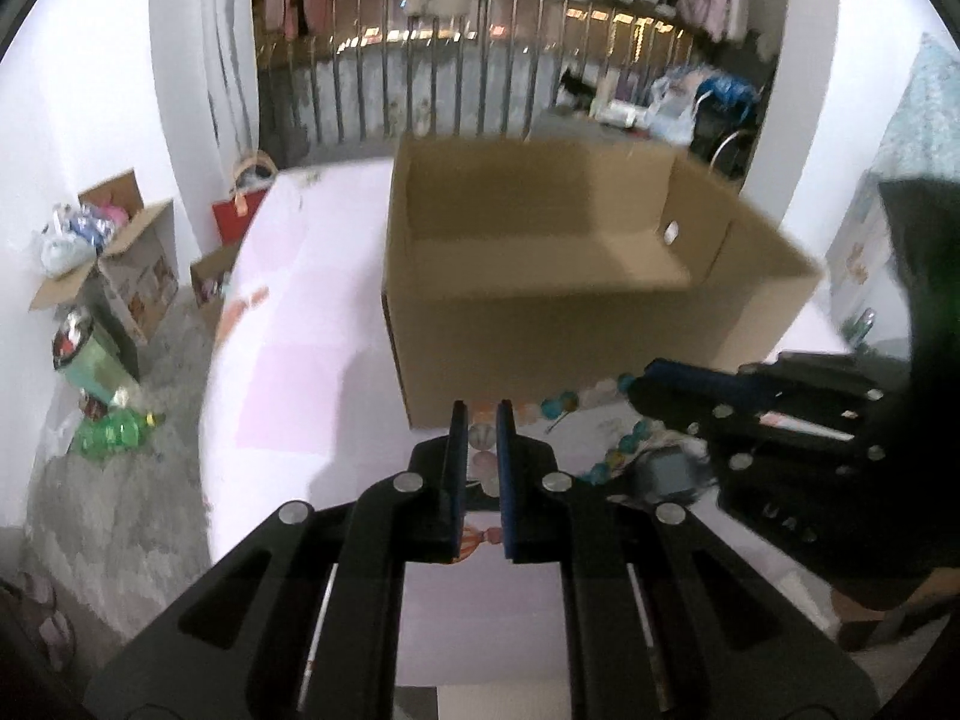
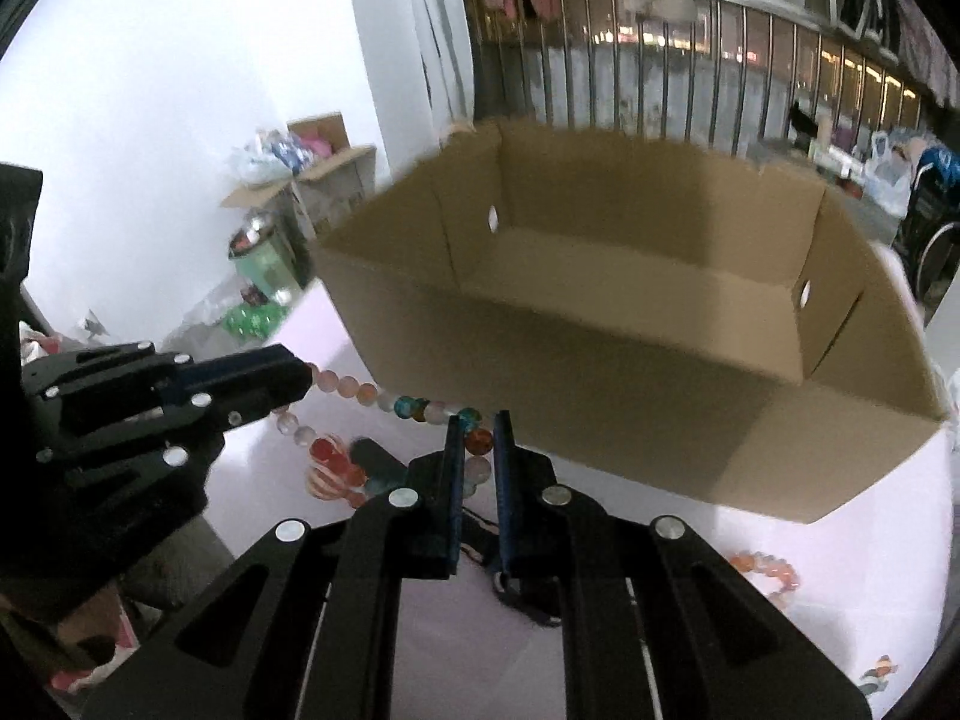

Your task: Organize jewelry

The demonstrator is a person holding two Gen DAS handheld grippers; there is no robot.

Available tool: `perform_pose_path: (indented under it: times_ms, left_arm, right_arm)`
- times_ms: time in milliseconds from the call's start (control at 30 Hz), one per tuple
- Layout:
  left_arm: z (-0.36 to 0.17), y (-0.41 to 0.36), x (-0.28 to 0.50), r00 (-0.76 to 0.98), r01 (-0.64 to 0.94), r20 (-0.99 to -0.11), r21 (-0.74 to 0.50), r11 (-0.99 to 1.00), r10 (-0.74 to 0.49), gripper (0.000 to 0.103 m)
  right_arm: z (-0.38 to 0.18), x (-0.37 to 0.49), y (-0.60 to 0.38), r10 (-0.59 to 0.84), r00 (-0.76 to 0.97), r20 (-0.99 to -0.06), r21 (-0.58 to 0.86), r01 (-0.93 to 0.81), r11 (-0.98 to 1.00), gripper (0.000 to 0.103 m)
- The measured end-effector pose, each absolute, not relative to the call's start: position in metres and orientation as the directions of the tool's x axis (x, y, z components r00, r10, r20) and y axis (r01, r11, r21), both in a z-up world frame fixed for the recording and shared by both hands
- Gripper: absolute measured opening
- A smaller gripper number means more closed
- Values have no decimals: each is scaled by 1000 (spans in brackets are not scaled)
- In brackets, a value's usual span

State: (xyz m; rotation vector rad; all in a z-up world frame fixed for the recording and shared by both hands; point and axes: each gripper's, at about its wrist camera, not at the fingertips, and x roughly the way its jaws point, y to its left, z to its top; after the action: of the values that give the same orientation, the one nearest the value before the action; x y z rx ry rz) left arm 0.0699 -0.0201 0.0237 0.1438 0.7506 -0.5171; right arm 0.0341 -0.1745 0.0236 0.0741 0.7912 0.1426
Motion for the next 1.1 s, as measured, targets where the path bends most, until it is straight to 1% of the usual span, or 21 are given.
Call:
perform_pose_path:
  times_ms: [200,333,400,433,533,600,667,767,833,967,1100]
  left_arm:
    - [85,-21,64,650,558,-578,-78,826,-493,8]
    - [109,-34,86,655,585,-548,-68,808,-520,8]
    - [115,-44,107,642,591,-559,-75,803,-525,8]
    - [115,-48,118,632,593,-568,-83,801,-527,8]
    - [107,-66,158,609,578,-623,-76,812,-492,8]
    - [99,-76,180,593,581,-649,-66,811,-477,8]
    - [85,-88,206,551,582,-696,-76,810,-461,8]
    - [66,-105,236,531,573,-747,-29,819,-399,8]
    - [56,-115,252,509,577,-771,-24,816,-382,8]
    - [44,-126,274,505,567,-798,20,824,-328,9]
    - [43,-124,283,533,540,-788,34,841,-310,9]
  right_arm:
    - [73,22,-177,175,771,-612,120,-128,984,10]
    - [98,48,-191,186,790,-585,121,-142,982,10]
    - [105,73,-202,198,773,-603,145,-138,980,10]
    - [105,91,-211,213,750,-626,171,-134,976,10]
    - [105,128,-223,254,695,-673,229,-130,965,10]
    - [98,157,-231,271,646,-713,256,-120,959,10]
    - [88,183,-236,285,595,-752,274,-110,955,10]
    - [68,219,-243,304,516,-801,307,-82,948,10]
    - [55,236,-246,311,476,-823,323,-60,945,10]
    - [33,267,-250,314,437,-843,339,-23,941,10]
    - [15,289,-255,319,431,-844,359,14,933,11]
